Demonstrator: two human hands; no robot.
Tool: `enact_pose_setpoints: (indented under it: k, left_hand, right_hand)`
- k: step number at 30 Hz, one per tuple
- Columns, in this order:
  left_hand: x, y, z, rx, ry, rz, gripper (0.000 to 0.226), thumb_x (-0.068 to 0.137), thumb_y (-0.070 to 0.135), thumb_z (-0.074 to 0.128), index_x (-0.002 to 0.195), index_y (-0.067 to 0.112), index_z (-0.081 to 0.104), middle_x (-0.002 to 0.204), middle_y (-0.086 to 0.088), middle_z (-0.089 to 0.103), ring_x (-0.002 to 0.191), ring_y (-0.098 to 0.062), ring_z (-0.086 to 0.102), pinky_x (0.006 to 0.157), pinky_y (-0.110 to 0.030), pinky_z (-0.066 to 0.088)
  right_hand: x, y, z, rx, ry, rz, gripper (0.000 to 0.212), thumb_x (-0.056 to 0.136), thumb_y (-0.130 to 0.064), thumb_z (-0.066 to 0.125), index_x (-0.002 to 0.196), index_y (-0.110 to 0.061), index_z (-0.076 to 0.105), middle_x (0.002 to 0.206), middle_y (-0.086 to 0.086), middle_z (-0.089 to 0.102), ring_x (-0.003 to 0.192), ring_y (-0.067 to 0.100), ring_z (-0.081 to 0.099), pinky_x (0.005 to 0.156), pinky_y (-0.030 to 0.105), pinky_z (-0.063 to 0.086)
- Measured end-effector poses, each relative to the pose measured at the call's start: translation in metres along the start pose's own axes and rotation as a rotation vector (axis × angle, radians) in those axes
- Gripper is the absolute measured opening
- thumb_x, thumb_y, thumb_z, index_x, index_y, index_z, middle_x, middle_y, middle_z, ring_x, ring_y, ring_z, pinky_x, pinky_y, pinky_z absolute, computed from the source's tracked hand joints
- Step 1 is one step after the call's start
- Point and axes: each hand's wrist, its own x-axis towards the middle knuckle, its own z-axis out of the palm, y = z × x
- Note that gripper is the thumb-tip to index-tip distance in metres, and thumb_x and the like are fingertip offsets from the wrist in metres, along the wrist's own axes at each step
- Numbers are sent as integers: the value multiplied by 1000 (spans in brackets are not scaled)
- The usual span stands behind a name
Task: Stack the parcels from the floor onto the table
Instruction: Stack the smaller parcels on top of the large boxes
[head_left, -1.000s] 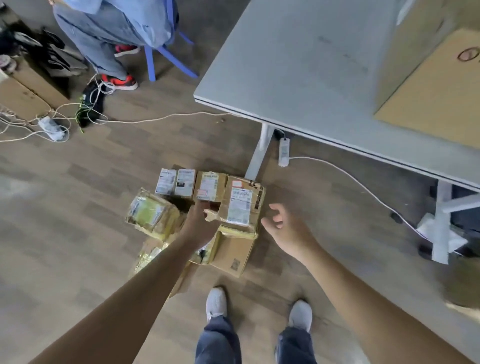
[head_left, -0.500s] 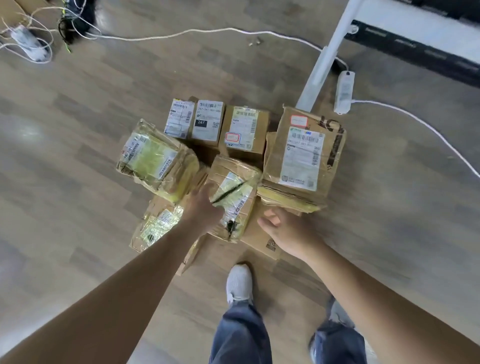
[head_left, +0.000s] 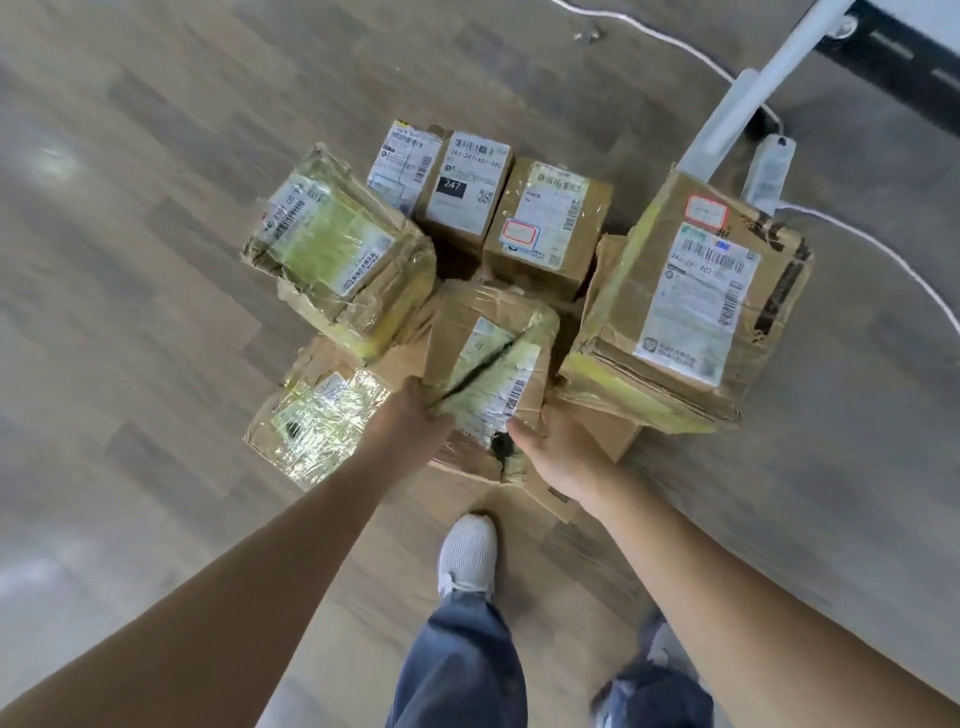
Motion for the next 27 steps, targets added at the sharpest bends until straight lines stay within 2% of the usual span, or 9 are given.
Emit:
enact_pose_setpoints:
  k: [3, 6, 8, 11, 15, 18, 22, 24, 27]
  left_hand:
    - [-45, 3, -11, -77, 1, 49, 25, 89, 39, 59, 104, 27, 43, 67, 13, 62, 58, 1, 58, 43, -21, 38]
    - [-99, 16, -24, -147, 46, 22, 38, 85, 50, 61, 108, 24, 46, 86, 9, 64, 77, -14, 63, 67, -32, 52]
    - [-138, 31, -37, -247, 79, 4, 41, 84, 48, 64, 110, 21, 48, 94, 4, 65, 85, -19, 63, 75, -37, 51]
    - [-198, 60, -66, -350, 164, 27, 35, 85, 43, 65, 106, 21, 48, 89, 9, 63, 78, -7, 60, 62, -28, 44]
    - [-261, 109, -111, -480, 220, 125, 18, 90, 27, 63, 98, 23, 48, 65, 23, 65, 60, 10, 62, 43, -7, 39]
    - [-304, 145, -137, -537, 216, 238, 11, 92, 17, 59, 98, 18, 50, 71, 12, 64, 58, 9, 62, 44, -5, 40]
    - [-348, 179, -157, -608, 176, 370, 11, 92, 20, 60, 88, 20, 49, 72, -2, 70, 58, -2, 67, 46, -8, 43]
    - [-366, 196, -168, -627, 125, 441, 15, 89, 27, 65, 95, 23, 52, 79, 3, 71, 65, -5, 69, 51, -11, 46]
    - [-381, 233, -190, -616, 62, 540, 44, 78, 29, 78, 110, 24, 48, 96, 5, 69, 79, -10, 69, 60, -22, 51]
  right_hand:
    - [-33, -15, -18, 36, 3, -45, 33, 99, -39, 49, 127, -23, 52, 115, -17, 58, 108, 8, 54, 61, 0, 33]
    - [-80, -39, -39, 67, -24, -40, 50, 96, -48, 50, 142, -28, 42, 119, -18, 50, 100, -2, 46, 71, 5, 33]
    - [-119, -61, -56, 48, -37, -53, 57, 94, -53, 50, 146, -36, 33, 117, -24, 45, 101, -4, 44, 79, 11, 32]
    - [-180, -101, -87, 87, -43, -78, 61, 89, -57, 54, 143, -54, 25, 118, -31, 50, 97, -7, 53, 75, 7, 39]
    - [-253, -152, -135, 179, -48, -124, 73, 77, -59, 62, 139, -60, 24, 120, -36, 49, 106, -1, 55, 97, 35, 48]
    - [-303, -180, -174, 274, -30, -139, 77, 74, -53, 70, 137, -55, 26, 126, -24, 53, 103, 9, 62, 91, 41, 52]
    - [-357, -201, -222, 257, -34, -148, 96, 77, -45, 77, 147, -51, 13, 138, -18, 40, 114, 12, 54, 70, 29, 53]
    - [-386, -209, -246, 244, 23, -147, 100, 76, -40, 79, 149, -48, 11, 151, -8, 30, 125, 21, 49, 80, 35, 53]
    - [-430, -218, -285, 203, 195, -242, 93, 75, -29, 80, 148, -41, 23, 143, -1, 45, 118, 19, 55, 96, 40, 50]
